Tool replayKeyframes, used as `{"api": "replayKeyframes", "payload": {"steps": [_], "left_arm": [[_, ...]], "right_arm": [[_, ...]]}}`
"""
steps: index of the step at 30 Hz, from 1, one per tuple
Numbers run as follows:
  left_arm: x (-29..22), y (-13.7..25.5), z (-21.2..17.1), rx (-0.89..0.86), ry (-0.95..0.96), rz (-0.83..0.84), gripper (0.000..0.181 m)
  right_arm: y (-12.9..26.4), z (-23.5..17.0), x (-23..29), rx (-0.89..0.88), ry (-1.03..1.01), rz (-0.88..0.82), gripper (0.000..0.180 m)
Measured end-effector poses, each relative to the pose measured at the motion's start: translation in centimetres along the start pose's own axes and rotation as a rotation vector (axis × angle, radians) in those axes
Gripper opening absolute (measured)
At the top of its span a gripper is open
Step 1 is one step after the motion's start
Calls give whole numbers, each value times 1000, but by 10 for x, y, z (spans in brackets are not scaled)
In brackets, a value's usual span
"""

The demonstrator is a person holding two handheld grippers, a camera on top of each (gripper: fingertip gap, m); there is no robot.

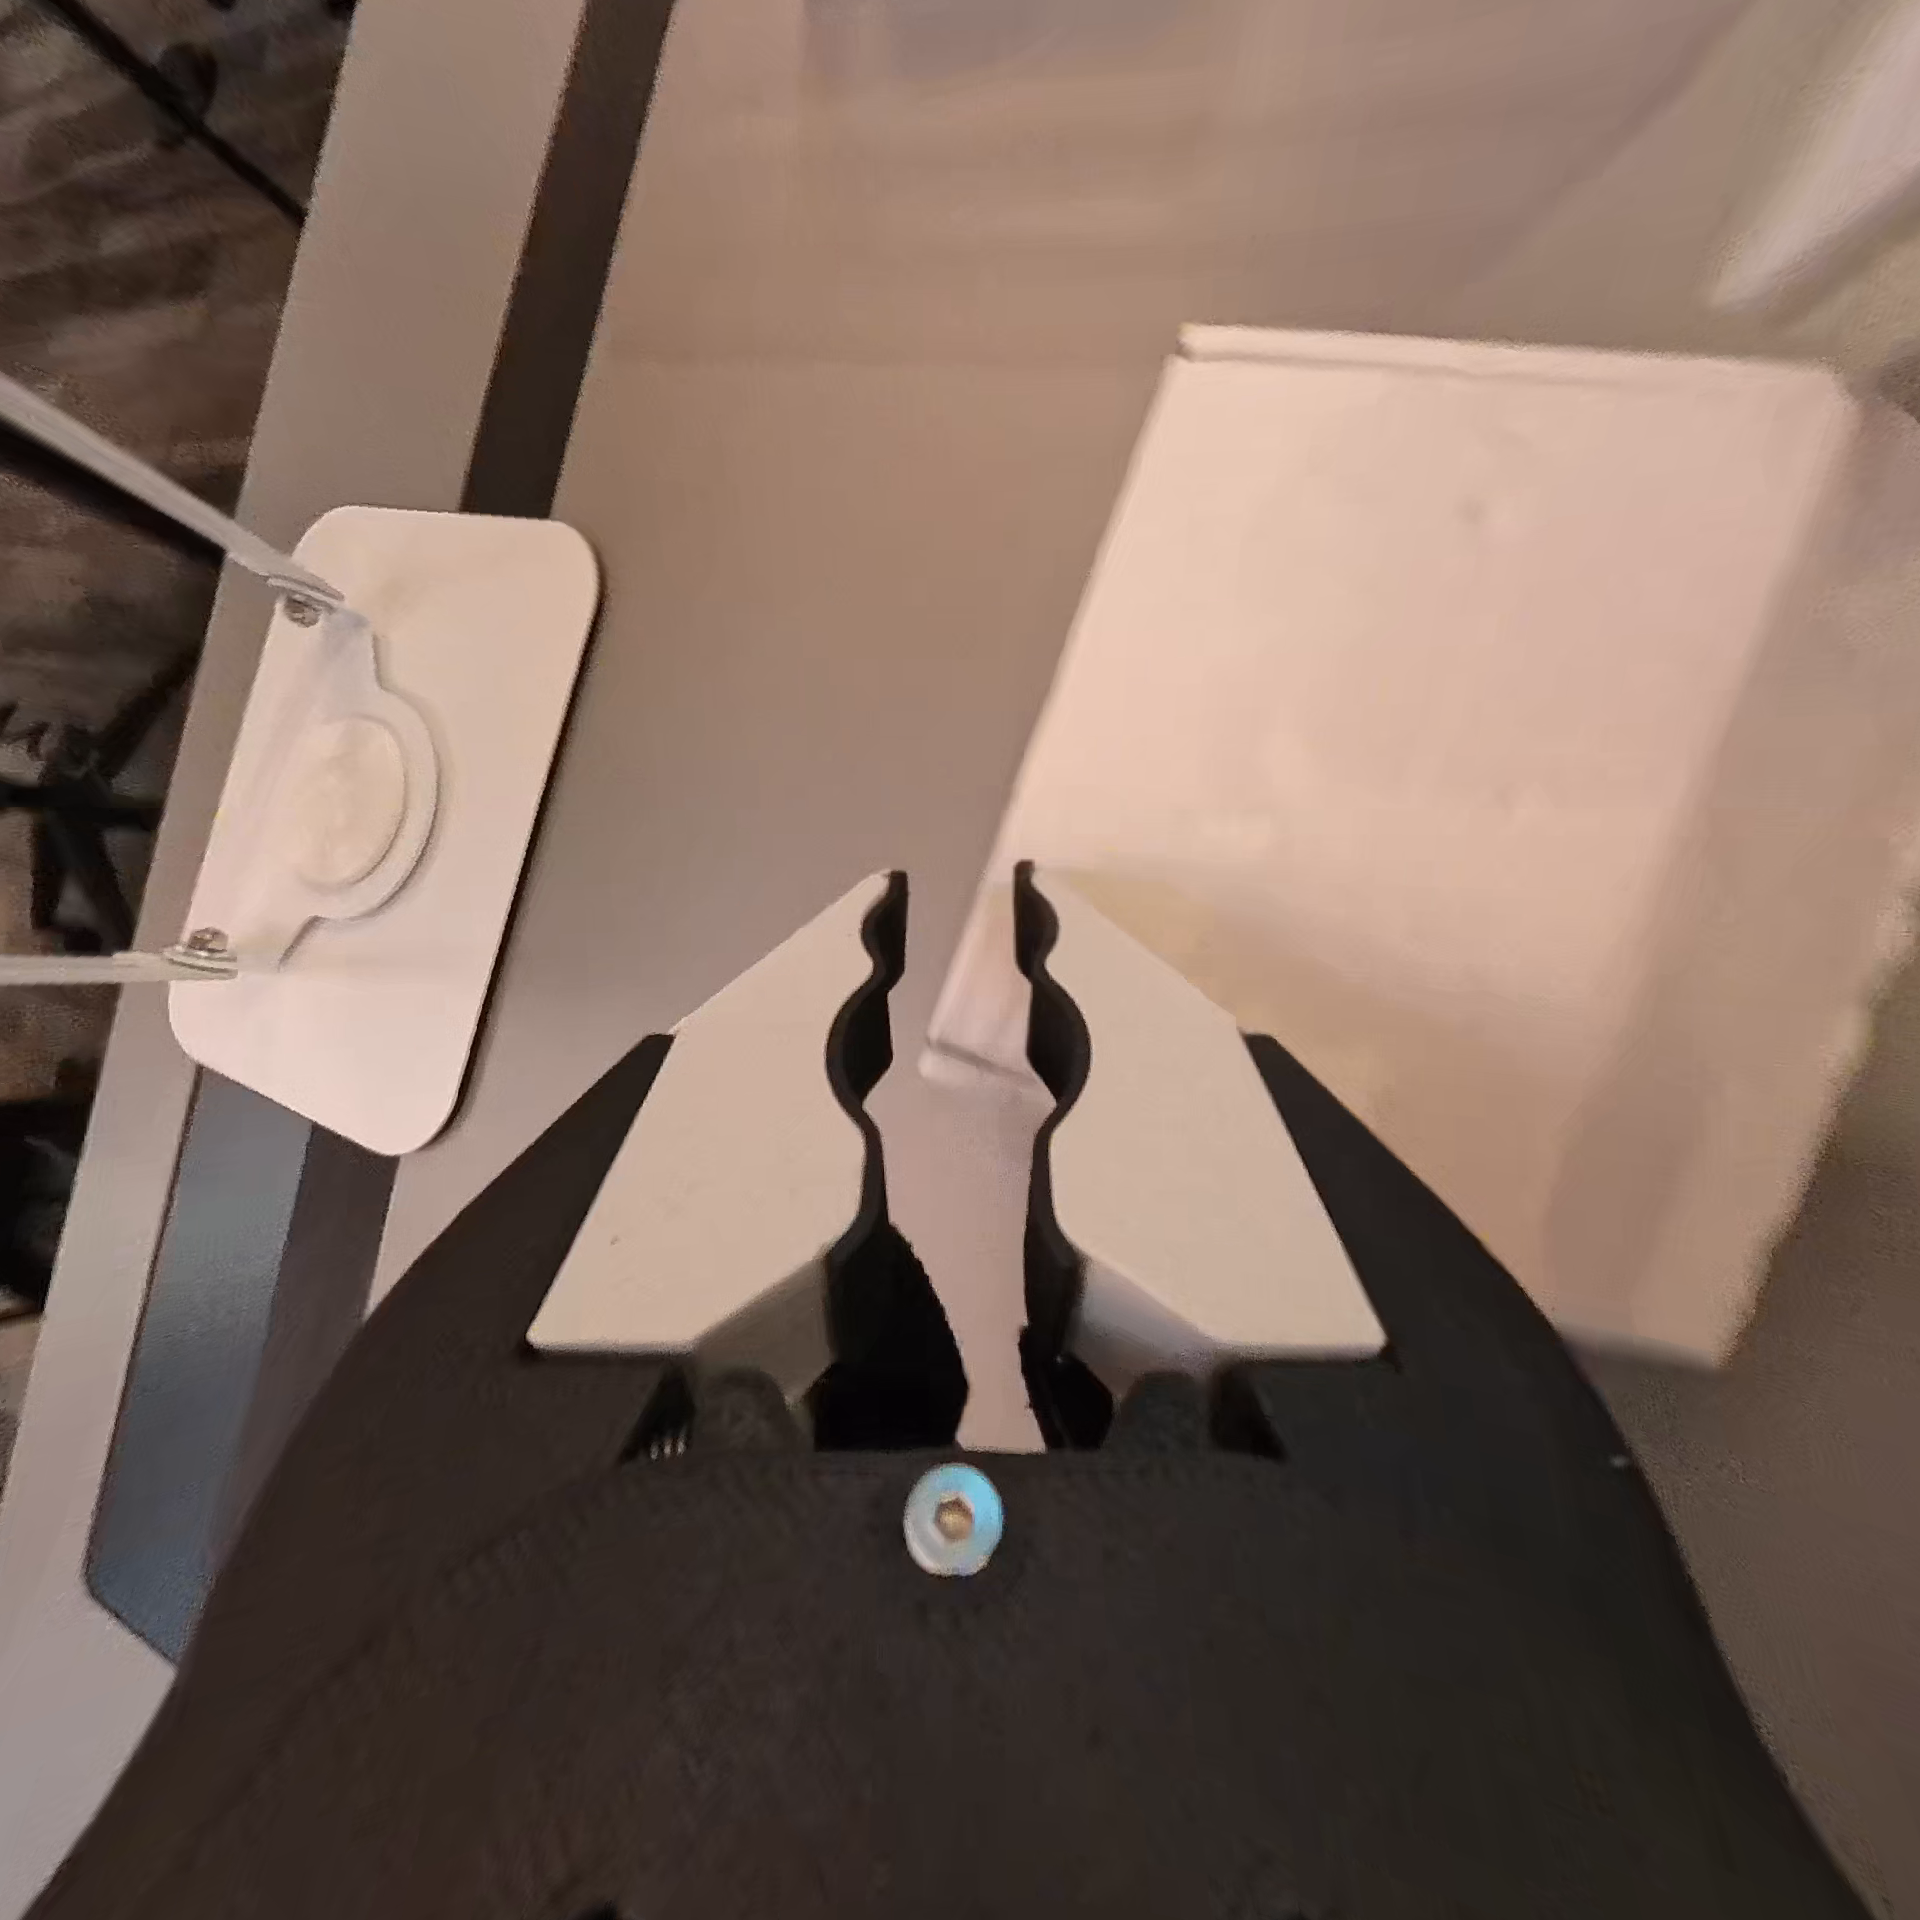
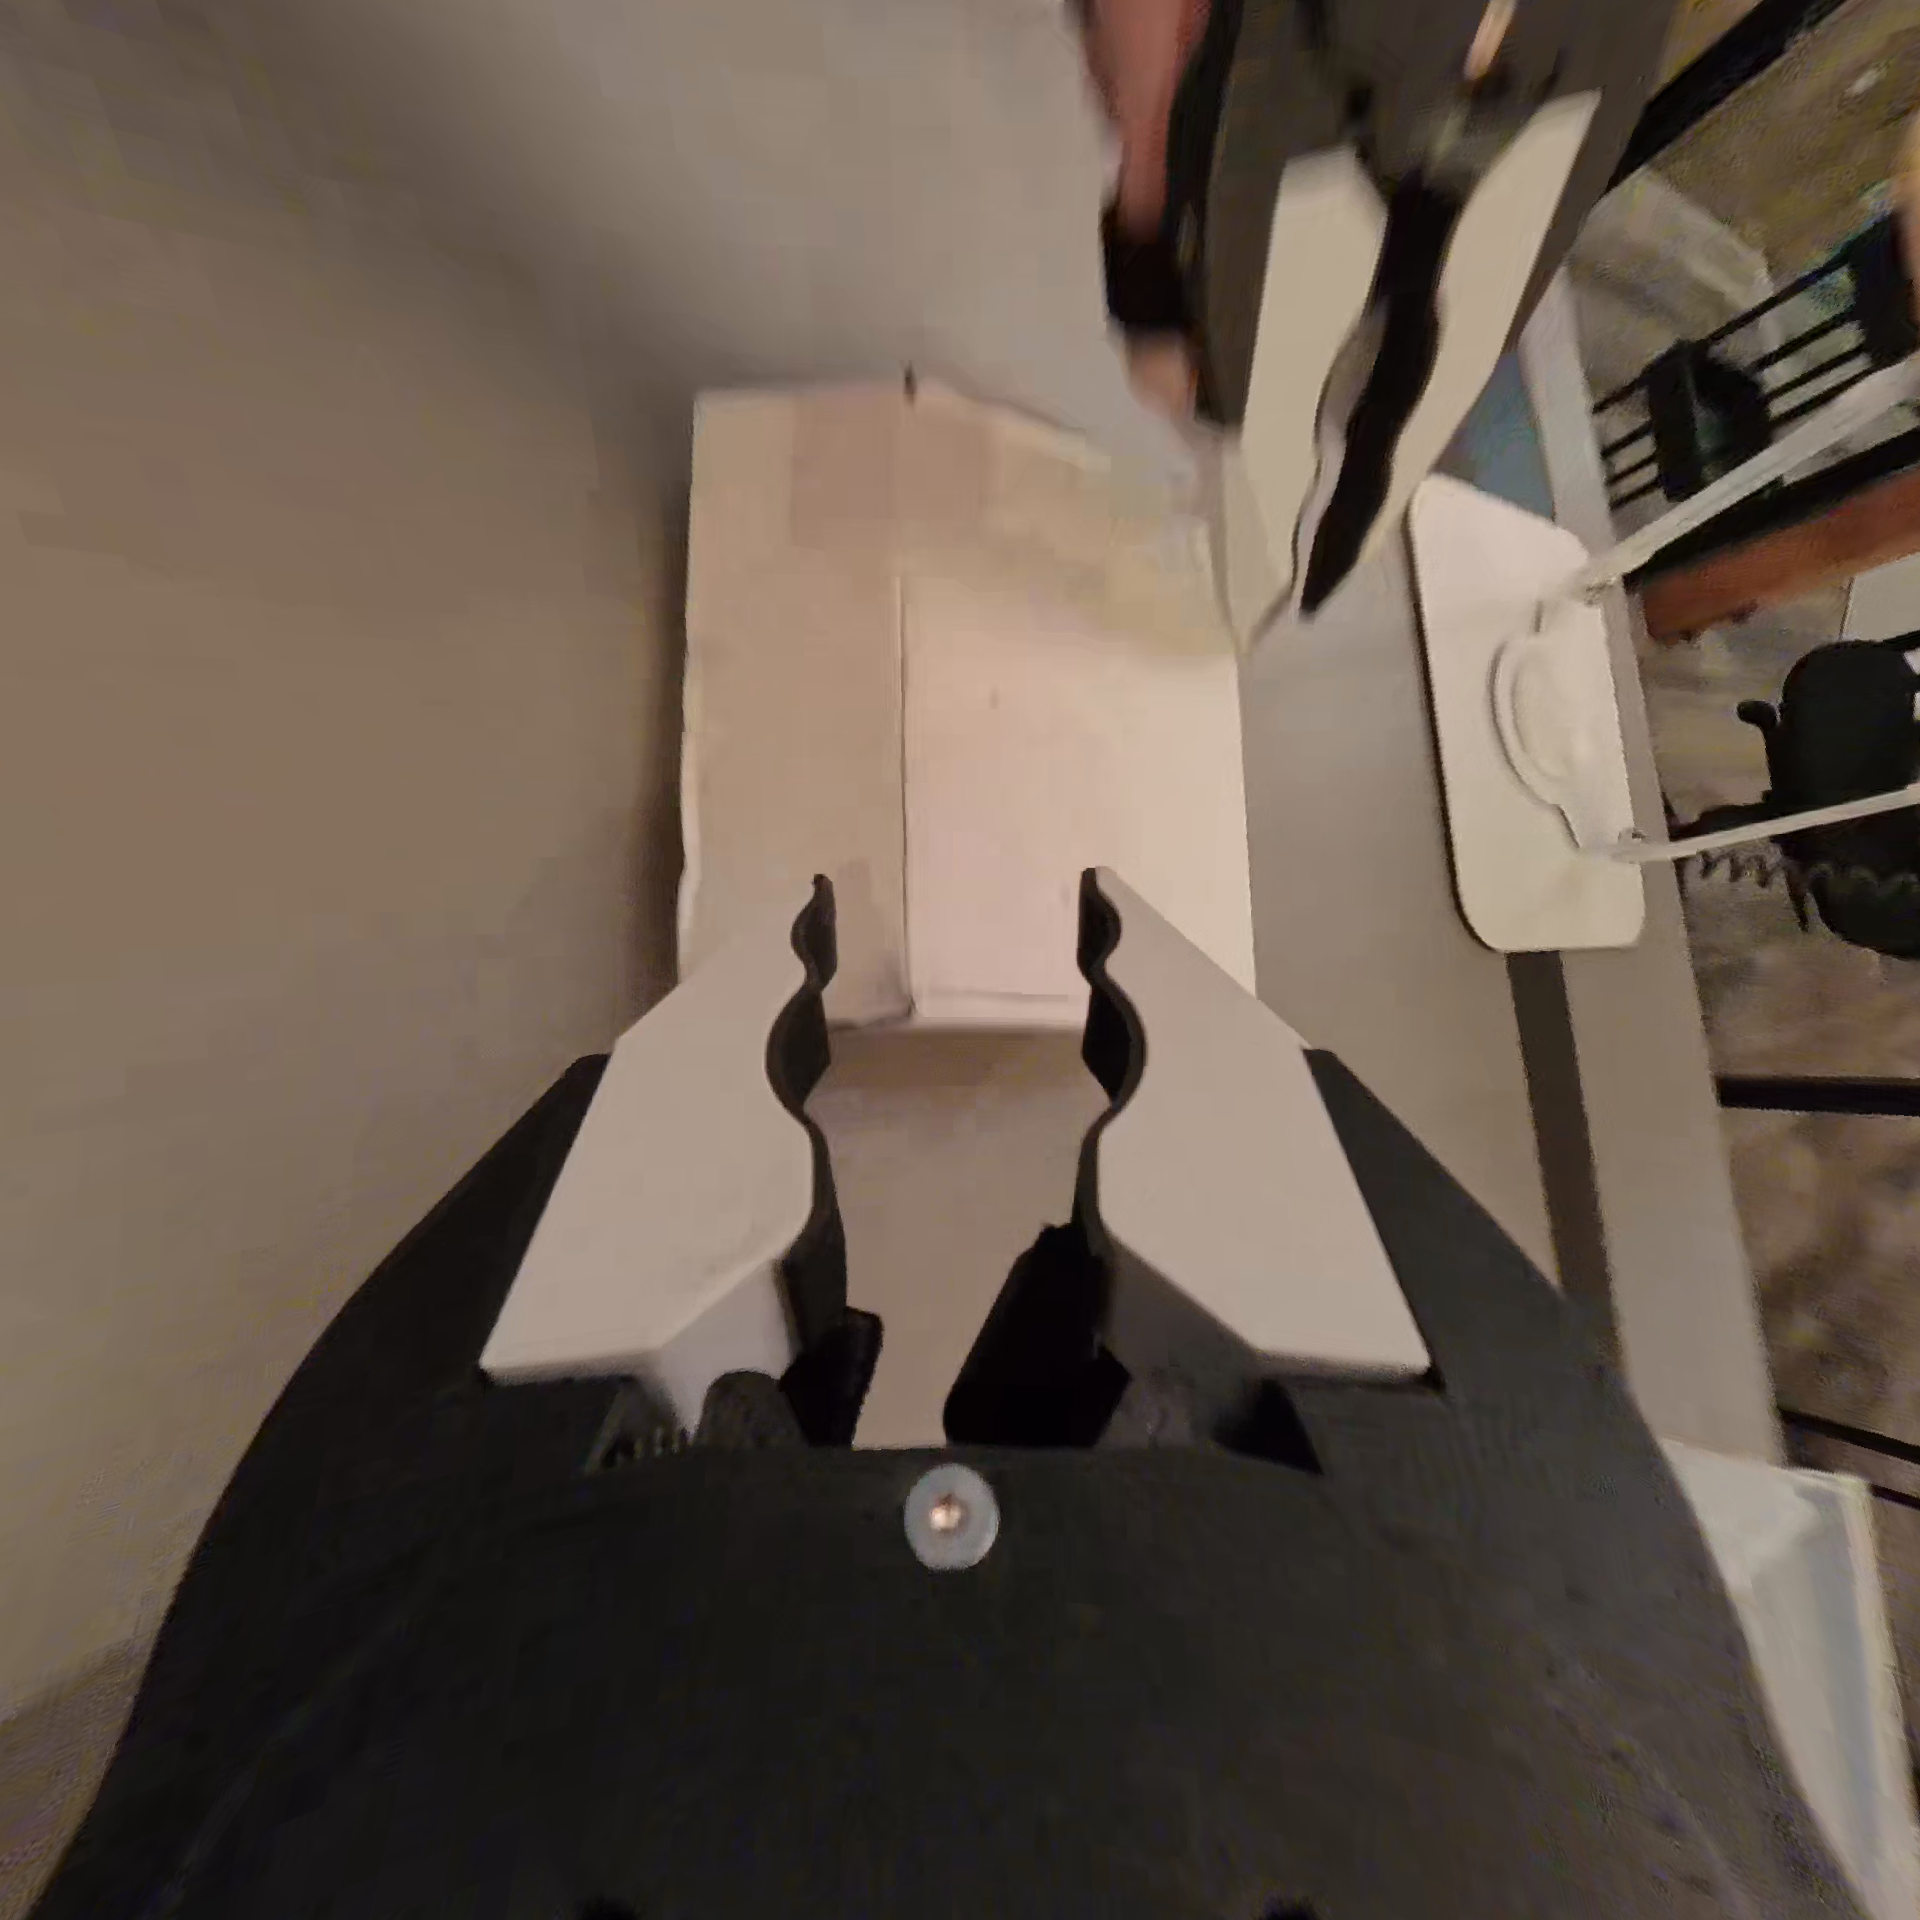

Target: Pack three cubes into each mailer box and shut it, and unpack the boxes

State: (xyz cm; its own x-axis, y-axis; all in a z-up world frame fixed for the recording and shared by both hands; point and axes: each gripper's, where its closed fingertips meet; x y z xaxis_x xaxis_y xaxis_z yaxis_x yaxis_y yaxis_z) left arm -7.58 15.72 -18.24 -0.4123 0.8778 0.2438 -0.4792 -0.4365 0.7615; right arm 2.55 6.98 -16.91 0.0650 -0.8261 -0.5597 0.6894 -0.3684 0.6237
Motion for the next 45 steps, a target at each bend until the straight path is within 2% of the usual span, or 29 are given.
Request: {"api": "replayKeyframes", "payload": {"steps": [5,8,12,15,18,25,32,40,45], "left_arm": [[-30,44,-25,52,-236,-74,33],[-45,44,-50,187,-433,-96,51],[-67,39,-54,205,-508,-142,74],[-77,33,-53,190,-520,-147,83],[-79,22,-53,192,-532,-119,80],[-80,18,-49,131,-429,-145,87],[-81,17,-49,108,-380,-169,89],[-87,17,-46,94,-276,-224,97],[-86,17,-46,97,-287,-216,97]], "right_arm": [[-9,-22,-2,120,254,54,43],[-8,-28,-1,176,341,108,48],[-9,-38,-3,230,405,131,51],[-19,-49,-4,235,411,148,52],[-24,-41,-2,169,410,145,53],[-29,-42,-2,140,425,128,52],[-29,-42,-1,108,373,184,52],[-27,-42,0,152,357,256,55],[-27,-42,0,154,351,266,55]]}}
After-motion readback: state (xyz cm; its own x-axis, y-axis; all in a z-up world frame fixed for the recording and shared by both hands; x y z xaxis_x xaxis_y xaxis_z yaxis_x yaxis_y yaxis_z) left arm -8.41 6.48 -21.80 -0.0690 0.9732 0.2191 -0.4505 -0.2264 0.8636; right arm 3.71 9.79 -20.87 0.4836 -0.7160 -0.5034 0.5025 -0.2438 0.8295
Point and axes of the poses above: each gripper's, where its closed fingertips meet, y back along the fingers, z out of its top, x = y × z across the jaws, and after that the axes turned 7 degrees about -z, right-handed
